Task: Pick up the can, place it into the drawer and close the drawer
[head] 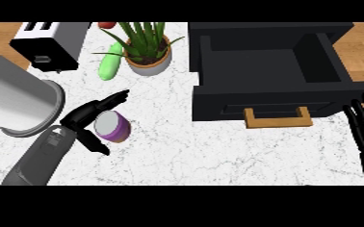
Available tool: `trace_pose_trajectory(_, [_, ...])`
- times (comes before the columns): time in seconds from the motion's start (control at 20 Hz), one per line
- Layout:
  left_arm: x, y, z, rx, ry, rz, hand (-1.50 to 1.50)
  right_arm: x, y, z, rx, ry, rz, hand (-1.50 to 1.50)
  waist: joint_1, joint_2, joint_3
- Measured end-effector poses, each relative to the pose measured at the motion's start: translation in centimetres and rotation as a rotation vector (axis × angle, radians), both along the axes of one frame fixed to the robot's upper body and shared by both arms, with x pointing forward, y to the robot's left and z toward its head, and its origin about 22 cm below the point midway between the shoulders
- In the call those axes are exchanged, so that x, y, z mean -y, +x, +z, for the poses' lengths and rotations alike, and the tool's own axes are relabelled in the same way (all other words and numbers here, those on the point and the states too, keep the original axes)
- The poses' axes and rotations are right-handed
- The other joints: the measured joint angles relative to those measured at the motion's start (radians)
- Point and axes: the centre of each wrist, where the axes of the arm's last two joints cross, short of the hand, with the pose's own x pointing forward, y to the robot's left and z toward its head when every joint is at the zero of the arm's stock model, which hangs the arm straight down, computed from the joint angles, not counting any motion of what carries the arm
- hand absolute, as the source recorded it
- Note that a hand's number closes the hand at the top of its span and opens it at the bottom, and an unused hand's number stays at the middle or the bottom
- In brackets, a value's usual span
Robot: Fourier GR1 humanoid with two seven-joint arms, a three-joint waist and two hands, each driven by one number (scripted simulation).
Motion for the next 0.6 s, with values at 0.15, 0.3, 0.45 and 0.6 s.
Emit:
trace_pose_trajectory(0.15, [-0.1, 0.0, -0.2, -0.004, 0.005, -0.004, -1.50, 0.2, -0.5, 0.2, 0.000, 0.005, -0.003, -1.50, 0.002, -0.001, 0.000])
trace_pose_trajectory(0.3, [0.6, 0.4, -0.1, -0.007, 0.003, -0.016, -1.50, 0.2, -0.4, -0.3, 0.002, 0.005, -0.003, -1.50, 0.001, 0.000, 0.000])
trace_pose_trajectory(0.45, [1.4, 0.4, -0.7, -0.011, -0.006, -0.026, -1.50, 0.2, -0.3, -0.5, -0.001, 0.002, -0.003, -1.50, 0.003, -0.001, 0.001])
trace_pose_trajectory(0.6, [2.1, 0.5, -0.8, -0.016, -0.010, -0.035, -1.50, 0.2, -0.5, -0.3, 0.001, 0.004, -0.004, -1.50, 0.005, -0.002, 0.002])
